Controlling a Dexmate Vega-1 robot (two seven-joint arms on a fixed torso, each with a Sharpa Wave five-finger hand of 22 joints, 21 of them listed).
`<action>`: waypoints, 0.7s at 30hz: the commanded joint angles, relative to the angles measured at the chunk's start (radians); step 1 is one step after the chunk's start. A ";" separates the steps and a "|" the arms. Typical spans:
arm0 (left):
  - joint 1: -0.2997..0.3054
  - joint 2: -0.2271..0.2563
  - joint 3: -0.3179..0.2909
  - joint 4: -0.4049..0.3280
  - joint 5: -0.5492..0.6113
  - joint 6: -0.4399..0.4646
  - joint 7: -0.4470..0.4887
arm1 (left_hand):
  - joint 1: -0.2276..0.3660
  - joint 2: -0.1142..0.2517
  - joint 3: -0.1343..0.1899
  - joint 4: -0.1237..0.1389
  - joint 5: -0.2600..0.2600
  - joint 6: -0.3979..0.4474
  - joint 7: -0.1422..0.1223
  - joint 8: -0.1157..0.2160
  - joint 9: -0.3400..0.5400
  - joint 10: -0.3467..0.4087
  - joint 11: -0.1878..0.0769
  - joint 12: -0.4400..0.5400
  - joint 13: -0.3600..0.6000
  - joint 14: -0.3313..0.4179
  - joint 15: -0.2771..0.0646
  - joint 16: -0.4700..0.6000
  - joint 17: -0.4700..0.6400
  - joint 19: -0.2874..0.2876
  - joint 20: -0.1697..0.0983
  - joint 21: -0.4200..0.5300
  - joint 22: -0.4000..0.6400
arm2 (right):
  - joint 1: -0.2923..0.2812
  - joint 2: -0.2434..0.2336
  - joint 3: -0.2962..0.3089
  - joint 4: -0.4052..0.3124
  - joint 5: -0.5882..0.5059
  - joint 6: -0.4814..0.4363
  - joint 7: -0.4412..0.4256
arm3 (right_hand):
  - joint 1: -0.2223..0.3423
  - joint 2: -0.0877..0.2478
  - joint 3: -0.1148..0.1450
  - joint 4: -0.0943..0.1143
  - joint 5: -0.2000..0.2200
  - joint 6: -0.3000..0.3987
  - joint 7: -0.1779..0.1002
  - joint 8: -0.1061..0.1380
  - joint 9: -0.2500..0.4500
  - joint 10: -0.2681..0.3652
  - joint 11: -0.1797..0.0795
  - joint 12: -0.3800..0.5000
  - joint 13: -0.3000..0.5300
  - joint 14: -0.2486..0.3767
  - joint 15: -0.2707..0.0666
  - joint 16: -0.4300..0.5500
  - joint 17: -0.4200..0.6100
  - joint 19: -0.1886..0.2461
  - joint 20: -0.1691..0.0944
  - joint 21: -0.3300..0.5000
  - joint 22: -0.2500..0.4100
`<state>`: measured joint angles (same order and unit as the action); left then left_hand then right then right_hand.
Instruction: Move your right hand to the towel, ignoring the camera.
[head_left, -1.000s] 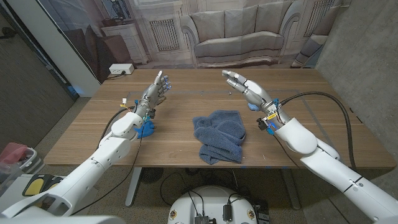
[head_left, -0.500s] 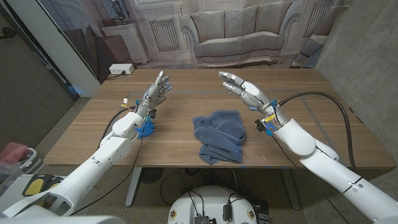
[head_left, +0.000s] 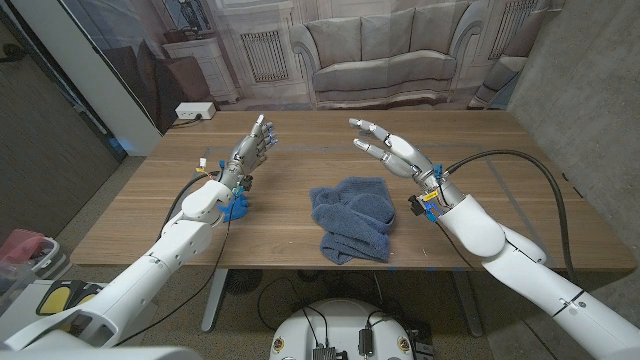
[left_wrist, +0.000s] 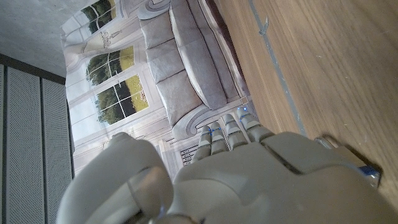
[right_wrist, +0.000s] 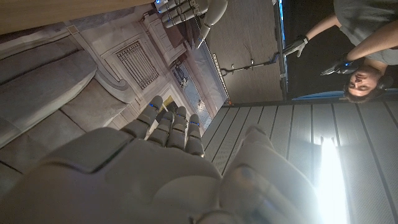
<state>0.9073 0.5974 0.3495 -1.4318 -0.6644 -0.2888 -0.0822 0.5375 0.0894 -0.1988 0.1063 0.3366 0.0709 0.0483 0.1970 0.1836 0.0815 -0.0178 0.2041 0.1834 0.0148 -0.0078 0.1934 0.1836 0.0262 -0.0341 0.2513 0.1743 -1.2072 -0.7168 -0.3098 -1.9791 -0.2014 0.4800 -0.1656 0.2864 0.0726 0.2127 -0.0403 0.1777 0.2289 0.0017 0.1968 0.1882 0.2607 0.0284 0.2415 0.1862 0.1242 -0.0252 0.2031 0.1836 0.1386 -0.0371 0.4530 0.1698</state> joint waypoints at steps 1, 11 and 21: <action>0.006 0.000 0.004 -0.008 0.002 0.007 0.007 | 0.000 0.005 -0.008 0.003 0.001 0.004 -0.001 0.005 0.004 0.009 -0.001 0.003 0.006 0.007 -0.001 -0.001 0.003 0.006 -0.026 -0.003 0.003 | -0.021 0.007 0.010 -0.018 -0.101 -0.025 -0.052 | -0.006 0.000 0.005 -0.007 0.004 0.012 -0.002 0.008 0.004 0.005 0.000 0.001 0.002 0.012 -0.001 -0.002 0.003 0.008 -0.046 -0.006 0.006; 0.012 -0.004 0.004 -0.006 -0.006 0.007 0.002 | 0.001 0.007 -0.010 0.003 0.000 0.006 -0.001 0.005 0.004 0.009 -0.002 0.002 0.006 0.007 -0.002 -0.001 0.003 0.007 -0.025 -0.007 0.003 | -0.030 0.003 0.010 -0.033 -0.148 -0.038 -0.068 | -0.005 0.000 0.005 -0.008 0.004 0.014 -0.003 0.008 0.004 0.008 -0.001 0.001 0.002 0.018 -0.004 -0.001 0.003 0.014 -0.047 -0.009 0.006; 0.018 0.000 -0.002 -0.013 -0.006 0.000 0.007 | 0.004 0.016 -0.008 0.003 0.001 0.007 -0.002 0.004 0.004 0.010 -0.004 0.002 0.006 0.007 -0.004 -0.001 0.003 0.007 -0.027 -0.010 0.003 | -0.037 0.003 0.004 -0.058 -0.243 -0.077 -0.099 | -0.005 0.001 0.004 -0.010 0.005 0.019 -0.008 0.008 0.005 0.014 -0.008 0.002 0.002 0.027 -0.008 0.000 0.003 0.018 -0.047 -0.013 0.006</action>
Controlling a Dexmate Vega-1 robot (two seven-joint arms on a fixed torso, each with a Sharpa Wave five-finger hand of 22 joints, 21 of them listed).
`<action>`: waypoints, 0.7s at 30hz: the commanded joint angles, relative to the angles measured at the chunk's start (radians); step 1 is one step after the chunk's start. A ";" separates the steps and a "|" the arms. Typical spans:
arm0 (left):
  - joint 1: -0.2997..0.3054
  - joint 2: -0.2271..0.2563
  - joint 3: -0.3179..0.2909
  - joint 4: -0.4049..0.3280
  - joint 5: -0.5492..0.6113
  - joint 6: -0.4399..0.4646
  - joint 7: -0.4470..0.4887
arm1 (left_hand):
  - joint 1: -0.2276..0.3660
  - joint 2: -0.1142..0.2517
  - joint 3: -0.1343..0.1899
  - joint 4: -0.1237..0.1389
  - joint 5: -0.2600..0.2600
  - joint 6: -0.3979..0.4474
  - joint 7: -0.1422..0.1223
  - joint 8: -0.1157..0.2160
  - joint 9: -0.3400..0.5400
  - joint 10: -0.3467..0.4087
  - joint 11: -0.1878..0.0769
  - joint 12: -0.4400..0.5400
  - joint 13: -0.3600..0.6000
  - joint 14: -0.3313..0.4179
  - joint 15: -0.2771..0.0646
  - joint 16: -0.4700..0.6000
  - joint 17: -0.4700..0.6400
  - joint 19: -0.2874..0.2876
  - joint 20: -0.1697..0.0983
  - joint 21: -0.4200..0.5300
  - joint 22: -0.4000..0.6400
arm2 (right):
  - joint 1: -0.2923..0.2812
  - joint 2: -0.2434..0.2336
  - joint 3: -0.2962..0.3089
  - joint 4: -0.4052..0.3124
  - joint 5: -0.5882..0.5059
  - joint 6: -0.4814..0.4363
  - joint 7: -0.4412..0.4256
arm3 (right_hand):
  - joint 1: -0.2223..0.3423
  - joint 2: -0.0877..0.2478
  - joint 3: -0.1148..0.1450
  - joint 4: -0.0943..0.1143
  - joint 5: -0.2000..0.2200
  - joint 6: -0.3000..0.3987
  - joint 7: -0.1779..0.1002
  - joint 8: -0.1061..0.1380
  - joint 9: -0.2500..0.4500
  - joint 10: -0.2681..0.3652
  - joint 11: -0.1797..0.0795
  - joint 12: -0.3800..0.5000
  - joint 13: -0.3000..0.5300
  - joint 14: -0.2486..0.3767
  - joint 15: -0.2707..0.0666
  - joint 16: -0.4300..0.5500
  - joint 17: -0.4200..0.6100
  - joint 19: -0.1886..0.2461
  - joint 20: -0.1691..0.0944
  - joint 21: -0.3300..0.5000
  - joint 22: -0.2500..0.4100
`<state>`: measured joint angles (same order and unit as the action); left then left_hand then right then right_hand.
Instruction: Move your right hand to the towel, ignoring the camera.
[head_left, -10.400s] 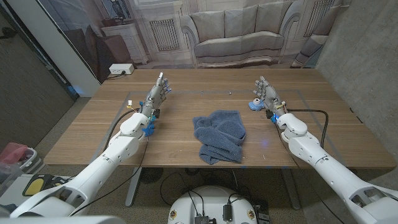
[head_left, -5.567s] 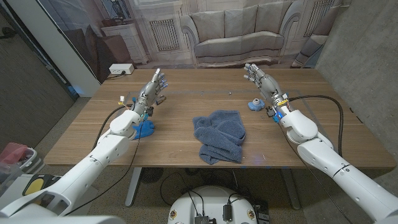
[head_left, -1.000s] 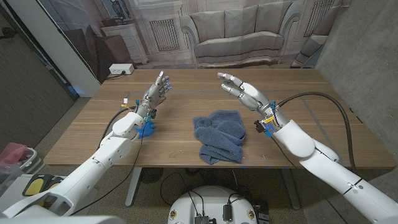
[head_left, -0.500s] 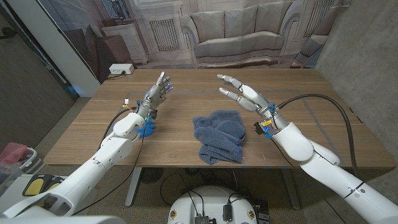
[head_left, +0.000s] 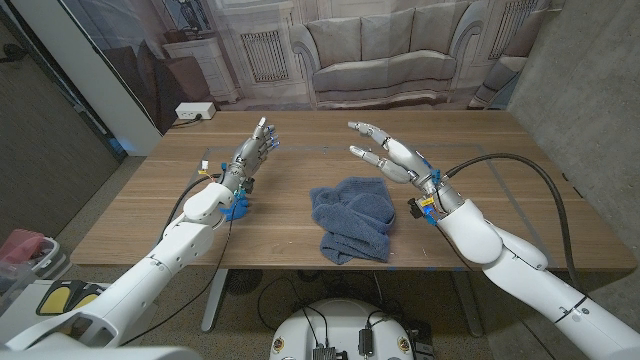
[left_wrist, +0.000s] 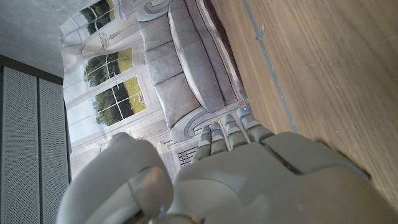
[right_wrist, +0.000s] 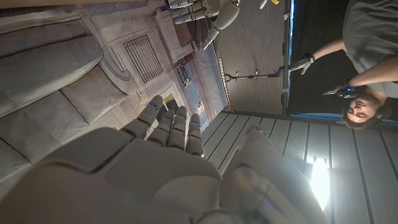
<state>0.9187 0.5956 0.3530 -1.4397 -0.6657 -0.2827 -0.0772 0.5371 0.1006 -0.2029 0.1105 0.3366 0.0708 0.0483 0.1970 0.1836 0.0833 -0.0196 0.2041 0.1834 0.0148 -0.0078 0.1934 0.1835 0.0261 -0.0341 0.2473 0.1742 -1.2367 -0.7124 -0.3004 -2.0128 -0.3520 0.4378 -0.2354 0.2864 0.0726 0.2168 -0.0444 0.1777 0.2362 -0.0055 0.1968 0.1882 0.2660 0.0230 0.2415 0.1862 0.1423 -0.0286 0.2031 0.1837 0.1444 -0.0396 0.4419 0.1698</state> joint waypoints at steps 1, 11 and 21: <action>0.007 0.002 -0.005 -0.005 -0.005 -0.006 0.002 | 0.005 0.006 -0.003 -0.001 0.001 0.007 -0.002 0.004 0.004 0.009 -0.003 0.002 0.006 0.008 -0.004 -0.001 0.003 0.008 -0.026 -0.006 0.003 | -0.007 -0.002 -0.007 -0.025 -0.097 -0.037 -0.030 | -0.005 0.001 0.000 -0.006 0.005 0.012 -0.003 0.009 0.005 0.009 -0.004 0.002 0.002 0.009 -0.005 0.000 0.003 0.013 -0.044 -0.002 0.006; 0.007 -0.006 -0.006 0.004 -0.009 -0.014 0.000 | 0.007 0.012 -0.003 -0.001 0.001 0.008 -0.002 0.004 0.004 0.007 -0.001 0.001 0.006 0.007 -0.003 -0.002 0.003 0.008 -0.027 -0.010 0.003 | -0.008 -0.010 -0.015 -0.041 -0.130 -0.062 -0.033 | -0.004 0.000 0.000 -0.008 0.005 0.016 -0.008 0.009 0.005 0.016 -0.009 0.003 0.002 0.015 -0.008 0.000 0.002 0.020 -0.038 -0.005 0.006; 0.014 -0.005 -0.010 0.004 -0.009 -0.021 0.003 | 0.009 0.014 -0.003 -0.001 0.000 0.009 -0.001 0.004 0.004 0.009 -0.003 0.001 0.006 0.007 -0.004 -0.002 0.003 0.009 -0.027 -0.012 0.003 | -0.015 -0.015 -0.022 -0.057 -0.179 -0.093 -0.047 | -0.005 -0.001 -0.001 -0.009 0.006 0.017 -0.013 0.009 0.005 0.020 -0.011 0.003 0.003 0.024 -0.007 0.001 0.003 0.026 -0.037 -0.008 0.007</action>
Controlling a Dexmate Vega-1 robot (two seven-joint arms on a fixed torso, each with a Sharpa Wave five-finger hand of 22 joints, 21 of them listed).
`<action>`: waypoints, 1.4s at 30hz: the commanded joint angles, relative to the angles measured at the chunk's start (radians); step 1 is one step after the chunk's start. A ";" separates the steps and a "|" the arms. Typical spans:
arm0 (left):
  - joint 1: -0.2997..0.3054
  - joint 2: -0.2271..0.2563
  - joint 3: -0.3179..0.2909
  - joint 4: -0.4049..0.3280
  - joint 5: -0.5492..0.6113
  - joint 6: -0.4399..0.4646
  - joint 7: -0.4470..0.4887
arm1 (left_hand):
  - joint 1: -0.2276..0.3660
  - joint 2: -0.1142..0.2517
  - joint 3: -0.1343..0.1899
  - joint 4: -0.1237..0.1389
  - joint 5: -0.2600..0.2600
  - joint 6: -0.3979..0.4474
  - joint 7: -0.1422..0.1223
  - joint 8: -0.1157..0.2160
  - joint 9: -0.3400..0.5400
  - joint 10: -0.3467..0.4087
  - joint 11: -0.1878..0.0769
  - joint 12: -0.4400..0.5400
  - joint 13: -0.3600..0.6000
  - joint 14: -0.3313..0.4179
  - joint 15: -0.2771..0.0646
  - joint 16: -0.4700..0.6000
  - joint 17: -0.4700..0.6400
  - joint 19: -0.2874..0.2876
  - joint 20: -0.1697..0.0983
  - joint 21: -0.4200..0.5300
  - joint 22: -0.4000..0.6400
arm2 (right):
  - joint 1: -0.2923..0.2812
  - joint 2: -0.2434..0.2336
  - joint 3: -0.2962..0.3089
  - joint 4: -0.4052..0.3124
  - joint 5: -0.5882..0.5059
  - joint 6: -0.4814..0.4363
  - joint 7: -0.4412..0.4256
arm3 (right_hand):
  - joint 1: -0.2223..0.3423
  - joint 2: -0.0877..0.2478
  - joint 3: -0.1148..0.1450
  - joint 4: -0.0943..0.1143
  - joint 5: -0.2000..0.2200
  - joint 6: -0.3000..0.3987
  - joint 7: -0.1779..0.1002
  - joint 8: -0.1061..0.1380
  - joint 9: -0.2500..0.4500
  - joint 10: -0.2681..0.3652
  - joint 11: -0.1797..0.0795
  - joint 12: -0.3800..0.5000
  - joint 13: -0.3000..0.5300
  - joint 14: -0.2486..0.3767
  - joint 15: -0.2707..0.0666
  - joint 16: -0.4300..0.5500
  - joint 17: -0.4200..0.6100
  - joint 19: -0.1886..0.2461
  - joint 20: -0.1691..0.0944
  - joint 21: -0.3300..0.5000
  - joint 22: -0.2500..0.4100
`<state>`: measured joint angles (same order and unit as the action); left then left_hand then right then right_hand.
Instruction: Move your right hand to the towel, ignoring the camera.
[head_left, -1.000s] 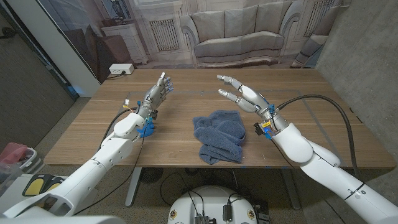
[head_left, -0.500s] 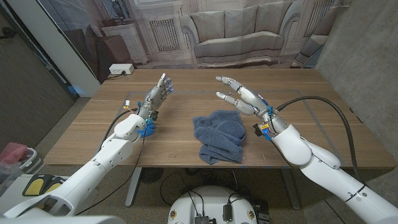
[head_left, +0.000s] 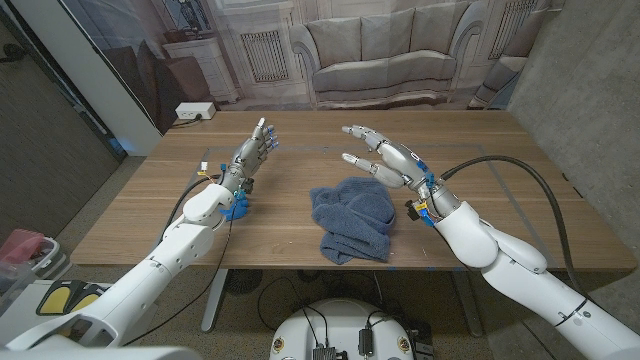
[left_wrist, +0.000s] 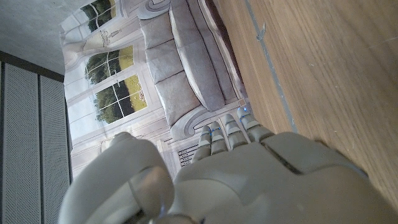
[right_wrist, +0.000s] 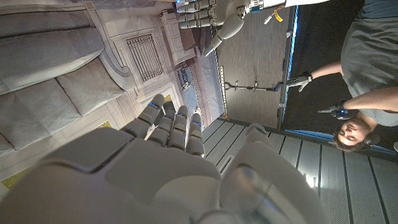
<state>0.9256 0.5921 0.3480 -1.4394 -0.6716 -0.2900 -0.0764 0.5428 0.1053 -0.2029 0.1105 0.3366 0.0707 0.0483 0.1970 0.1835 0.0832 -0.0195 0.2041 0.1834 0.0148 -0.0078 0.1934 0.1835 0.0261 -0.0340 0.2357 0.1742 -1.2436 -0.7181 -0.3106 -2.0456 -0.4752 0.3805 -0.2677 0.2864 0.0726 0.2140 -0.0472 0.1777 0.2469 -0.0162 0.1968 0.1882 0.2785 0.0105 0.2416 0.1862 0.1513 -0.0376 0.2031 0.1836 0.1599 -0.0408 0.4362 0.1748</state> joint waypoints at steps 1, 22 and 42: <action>0.008 -0.001 -0.005 0.004 -0.004 -0.014 0.002 | 0.003 0.010 -0.003 -0.001 0.000 0.009 -0.001 0.004 0.004 0.009 -0.002 0.001 0.006 0.007 -0.004 -0.002 0.003 0.009 -0.027 -0.001 0.003 | -0.007 -0.009 -0.014 -0.024 -0.058 -0.037 -0.015 | -0.005 -0.001 0.002 -0.006 0.006 0.007 -0.002 0.009 0.005 0.007 0.002 0.003 0.003 0.016 0.001 0.002 0.003 0.012 -0.035 -0.002 0.002; 0.017 0.006 -0.012 0.003 -0.011 -0.020 -0.007 | 0.005 0.011 -0.006 -0.001 -0.001 0.010 -0.004 0.003 0.004 0.008 -0.001 0.000 0.006 0.007 -0.003 -0.003 0.003 0.010 -0.026 -0.007 0.004 | -0.011 -0.010 -0.058 -0.045 -0.218 -0.111 -0.080 | -0.004 0.002 0.003 -0.009 0.007 0.014 -0.024 0.009 0.005 0.014 -0.011 0.002 0.003 0.035 0.000 0.003 0.003 0.032 -0.028 -0.006 0.002; 0.029 0.012 -0.009 -0.023 0.004 -0.019 0.012 | 0.007 0.013 -0.009 -0.002 -0.003 0.012 -0.003 0.003 0.004 0.009 -0.003 0.000 0.006 0.008 -0.003 -0.003 0.003 0.010 -0.024 -0.012 0.004 | 0.001 -0.051 -0.078 -0.059 -0.232 -0.149 -0.020 | -0.002 0.002 0.003 -0.012 0.008 0.016 -0.029 0.009 0.006 0.019 -0.016 0.002 0.004 0.046 -0.001 0.002 0.003 0.044 -0.027 -0.011 0.003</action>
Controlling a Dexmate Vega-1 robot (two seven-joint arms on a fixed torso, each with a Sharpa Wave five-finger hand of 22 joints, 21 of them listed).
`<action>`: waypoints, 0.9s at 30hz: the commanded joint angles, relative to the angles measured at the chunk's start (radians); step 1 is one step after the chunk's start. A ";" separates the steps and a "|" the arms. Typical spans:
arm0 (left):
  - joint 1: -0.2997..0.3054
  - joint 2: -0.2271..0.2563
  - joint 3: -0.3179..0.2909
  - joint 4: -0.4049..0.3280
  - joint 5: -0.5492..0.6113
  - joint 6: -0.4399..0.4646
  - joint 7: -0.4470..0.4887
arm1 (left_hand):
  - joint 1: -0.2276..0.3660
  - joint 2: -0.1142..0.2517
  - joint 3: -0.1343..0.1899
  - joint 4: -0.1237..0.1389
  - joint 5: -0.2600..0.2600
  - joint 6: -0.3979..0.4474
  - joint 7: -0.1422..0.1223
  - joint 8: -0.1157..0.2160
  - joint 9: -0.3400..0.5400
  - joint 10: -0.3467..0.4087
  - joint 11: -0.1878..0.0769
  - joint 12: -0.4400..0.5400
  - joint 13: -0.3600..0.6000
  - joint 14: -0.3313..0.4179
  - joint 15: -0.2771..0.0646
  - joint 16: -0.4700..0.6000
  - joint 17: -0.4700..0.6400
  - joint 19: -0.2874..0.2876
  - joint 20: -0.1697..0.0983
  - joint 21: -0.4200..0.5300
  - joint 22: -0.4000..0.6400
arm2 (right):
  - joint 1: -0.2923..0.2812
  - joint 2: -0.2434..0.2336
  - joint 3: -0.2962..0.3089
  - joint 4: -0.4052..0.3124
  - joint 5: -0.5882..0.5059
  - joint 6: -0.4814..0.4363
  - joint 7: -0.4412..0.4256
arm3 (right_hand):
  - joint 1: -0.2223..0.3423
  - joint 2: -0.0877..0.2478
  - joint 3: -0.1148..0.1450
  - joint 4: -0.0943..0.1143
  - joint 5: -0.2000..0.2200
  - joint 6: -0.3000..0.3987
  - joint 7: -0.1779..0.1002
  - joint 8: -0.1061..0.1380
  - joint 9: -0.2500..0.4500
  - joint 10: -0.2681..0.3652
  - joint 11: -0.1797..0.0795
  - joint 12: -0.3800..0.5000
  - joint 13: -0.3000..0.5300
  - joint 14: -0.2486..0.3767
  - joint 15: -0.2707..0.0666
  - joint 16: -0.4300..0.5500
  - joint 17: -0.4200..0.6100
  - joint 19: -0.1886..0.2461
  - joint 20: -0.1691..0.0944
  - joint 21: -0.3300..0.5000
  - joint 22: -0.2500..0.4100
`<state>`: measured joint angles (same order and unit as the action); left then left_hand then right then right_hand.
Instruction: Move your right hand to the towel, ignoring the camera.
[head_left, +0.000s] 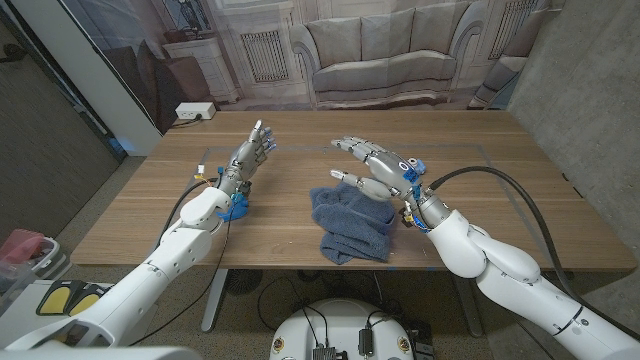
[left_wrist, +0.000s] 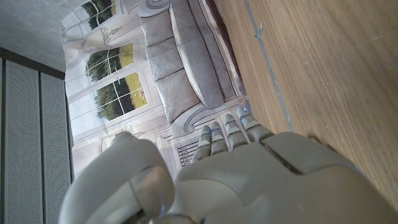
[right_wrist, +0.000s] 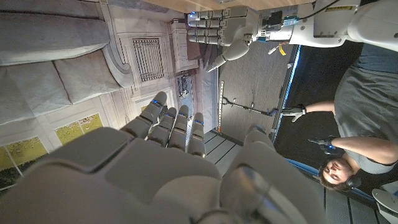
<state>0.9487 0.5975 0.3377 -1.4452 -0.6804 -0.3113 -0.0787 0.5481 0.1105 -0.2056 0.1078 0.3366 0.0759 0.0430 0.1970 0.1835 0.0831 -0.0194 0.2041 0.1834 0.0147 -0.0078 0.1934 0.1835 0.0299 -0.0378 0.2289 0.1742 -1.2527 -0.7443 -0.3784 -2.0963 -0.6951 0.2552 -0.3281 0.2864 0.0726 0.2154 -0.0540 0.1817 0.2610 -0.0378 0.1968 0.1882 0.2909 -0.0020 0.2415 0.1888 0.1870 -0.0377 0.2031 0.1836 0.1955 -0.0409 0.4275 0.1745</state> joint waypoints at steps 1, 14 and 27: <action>0.007 0.007 0.001 -0.020 0.013 0.003 0.015 | 0.002 0.008 -0.007 0.001 -0.003 0.006 0.001 0.003 0.004 0.010 -0.003 0.000 0.006 0.008 -0.003 -0.003 0.003 0.006 -0.020 -0.005 0.004 | 0.012 -0.027 -0.011 -0.008 -0.011 -0.025 0.046 | -0.002 0.002 0.002 -0.005 0.004 0.002 -0.007 0.009 0.006 0.007 -0.005 0.002 0.001 0.010 -0.001 0.002 0.003 0.010 -0.027 -0.002 0.003; 0.007 0.016 -0.002 -0.029 0.016 0.018 0.026 | 0.003 0.009 -0.009 0.001 -0.004 0.006 0.002 0.003 0.004 0.010 0.000 0.000 0.006 0.007 -0.003 -0.004 0.003 0.006 -0.020 -0.008 0.004 | 0.024 -0.029 -0.027 -0.001 -0.022 -0.056 0.063 | -0.005 0.003 0.001 -0.005 0.004 0.001 -0.008 0.007 0.006 0.011 -0.002 0.002 0.001 0.015 -0.002 0.002 0.003 0.014 -0.028 -0.006 0.004; 0.001 0.009 0.005 -0.016 0.016 0.025 0.024 | 0.004 0.010 -0.011 0.001 -0.005 0.007 0.002 0.002 0.004 0.010 -0.004 -0.001 0.006 0.007 -0.004 -0.003 0.003 0.004 -0.018 -0.012 0.004 | 0.031 -0.038 -0.041 0.003 0.001 -0.090 0.103 | -0.007 0.004 0.000 -0.005 0.004 0.001 -0.007 0.007 0.006 0.015 -0.002 0.002 0.002 0.018 0.000 0.001 0.004 0.019 -0.025 -0.009 0.004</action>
<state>0.9528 0.6105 0.3371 -1.4702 -0.6652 -0.2934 -0.0568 0.5521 0.1145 -0.2115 0.1080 0.3327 0.0759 0.0430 0.1970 0.1835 0.0831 -0.0194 0.2041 0.1834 0.0148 -0.0078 0.1934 0.1835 0.0297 -0.0376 0.2179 0.1742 -1.2289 -0.7738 -0.4072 -2.0969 -0.7087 0.1913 -0.2565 0.2821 0.0769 0.2154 -0.0538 0.1816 0.2610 -0.0377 0.1968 0.1882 0.3001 -0.0036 0.2415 0.1886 0.1957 -0.0359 0.2031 0.1837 0.2064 -0.0409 0.4215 0.1744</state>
